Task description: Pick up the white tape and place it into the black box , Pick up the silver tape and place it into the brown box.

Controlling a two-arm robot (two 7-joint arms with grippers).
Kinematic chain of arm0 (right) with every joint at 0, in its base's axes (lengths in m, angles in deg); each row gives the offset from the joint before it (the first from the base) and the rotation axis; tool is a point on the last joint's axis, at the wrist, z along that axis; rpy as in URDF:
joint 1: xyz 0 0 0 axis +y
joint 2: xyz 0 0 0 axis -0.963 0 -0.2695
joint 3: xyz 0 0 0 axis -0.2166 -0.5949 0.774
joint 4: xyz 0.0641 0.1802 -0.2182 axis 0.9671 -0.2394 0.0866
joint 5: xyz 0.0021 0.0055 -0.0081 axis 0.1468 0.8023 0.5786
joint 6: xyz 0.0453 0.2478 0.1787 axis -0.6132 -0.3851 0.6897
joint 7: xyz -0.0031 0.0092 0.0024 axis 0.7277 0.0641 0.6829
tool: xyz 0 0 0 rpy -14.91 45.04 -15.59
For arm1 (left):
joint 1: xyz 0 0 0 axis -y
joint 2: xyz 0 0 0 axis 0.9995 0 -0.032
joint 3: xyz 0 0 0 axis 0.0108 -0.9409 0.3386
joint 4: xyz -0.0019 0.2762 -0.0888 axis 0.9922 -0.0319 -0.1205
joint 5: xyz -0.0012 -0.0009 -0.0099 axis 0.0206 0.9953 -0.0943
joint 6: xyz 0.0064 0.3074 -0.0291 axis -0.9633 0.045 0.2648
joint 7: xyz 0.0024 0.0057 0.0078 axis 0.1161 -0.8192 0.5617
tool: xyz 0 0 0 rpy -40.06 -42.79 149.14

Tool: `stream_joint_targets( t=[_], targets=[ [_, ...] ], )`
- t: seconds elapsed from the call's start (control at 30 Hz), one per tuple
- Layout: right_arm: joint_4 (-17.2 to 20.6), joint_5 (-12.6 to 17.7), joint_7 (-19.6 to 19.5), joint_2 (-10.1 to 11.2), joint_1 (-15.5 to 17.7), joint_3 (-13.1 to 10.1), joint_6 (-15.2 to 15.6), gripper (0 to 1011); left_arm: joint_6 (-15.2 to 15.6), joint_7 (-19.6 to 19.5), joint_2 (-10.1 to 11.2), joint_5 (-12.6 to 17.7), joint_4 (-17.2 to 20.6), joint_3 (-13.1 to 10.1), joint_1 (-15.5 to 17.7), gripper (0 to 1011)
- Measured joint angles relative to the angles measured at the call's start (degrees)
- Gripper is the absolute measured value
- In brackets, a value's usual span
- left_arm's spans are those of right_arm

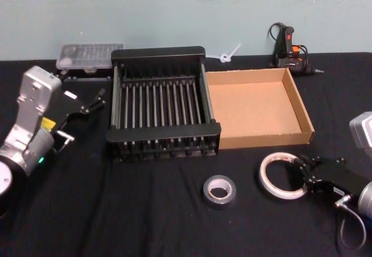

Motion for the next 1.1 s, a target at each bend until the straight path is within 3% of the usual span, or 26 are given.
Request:
stream_joint_targets(
  t=[0.4,1.1],
  targets=[
    [0.55,-1.06,-1.19,-1.66,-3.90,0.99,-0.33,99,0.00,0.00,0.00,0.00,0.00,0.00,0.00,1001],
    [-4.26,-6.54,-1.68,-7.82,-16.57,5.93,0.99,99,0.00,0.00,0.00,0.00,0.00,0.00,0.00,1001]
  ],
)
